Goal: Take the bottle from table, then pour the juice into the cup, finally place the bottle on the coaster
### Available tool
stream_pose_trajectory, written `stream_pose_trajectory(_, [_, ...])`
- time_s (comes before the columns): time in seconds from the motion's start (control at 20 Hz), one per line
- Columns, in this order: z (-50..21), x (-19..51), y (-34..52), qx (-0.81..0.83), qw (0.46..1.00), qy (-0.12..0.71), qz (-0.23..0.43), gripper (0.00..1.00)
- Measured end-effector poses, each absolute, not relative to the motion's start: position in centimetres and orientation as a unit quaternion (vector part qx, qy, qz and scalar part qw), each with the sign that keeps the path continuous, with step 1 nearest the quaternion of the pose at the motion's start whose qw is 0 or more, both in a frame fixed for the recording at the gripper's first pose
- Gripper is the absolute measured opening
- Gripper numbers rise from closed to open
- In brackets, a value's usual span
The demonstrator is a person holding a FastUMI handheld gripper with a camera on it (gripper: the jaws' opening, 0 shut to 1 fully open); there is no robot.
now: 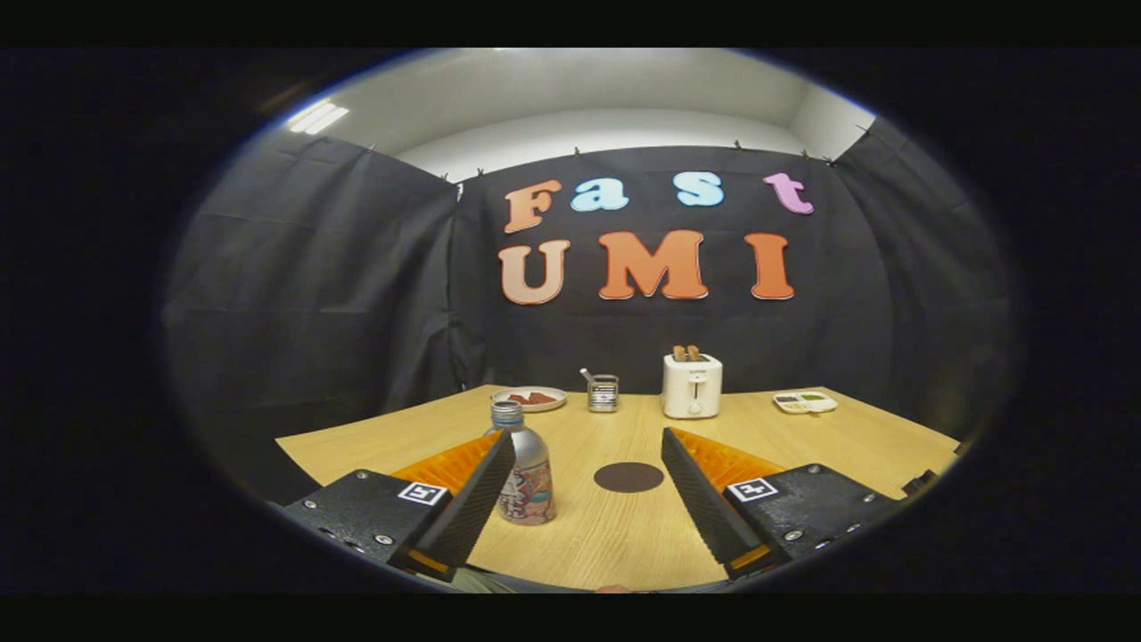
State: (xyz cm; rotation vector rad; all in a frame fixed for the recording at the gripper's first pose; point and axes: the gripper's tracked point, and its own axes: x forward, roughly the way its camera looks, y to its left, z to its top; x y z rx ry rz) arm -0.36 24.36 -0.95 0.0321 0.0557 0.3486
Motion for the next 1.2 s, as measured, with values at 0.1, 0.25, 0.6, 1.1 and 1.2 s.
stream_pose_trajectory(0.1, [-2.0,-0.3,26.3,0.007,0.983,0.036,0.18,0.98])
stream_pose_trajectory(0.25, [-3.8,0.2,28.0,-0.004,0.983,0.049,0.178,0.98])
stream_pose_trajectory(0.6, [-8.7,2.1,31.0,-0.008,0.981,0.095,0.171,0.98])
stream_pose_trajectory(1.1, [-12.0,3.6,32.8,0.014,0.976,0.137,0.169,0.84])
stream_pose_trajectory(1.2, [-11.9,3.8,33.0,0.016,0.976,0.136,0.171,0.8])
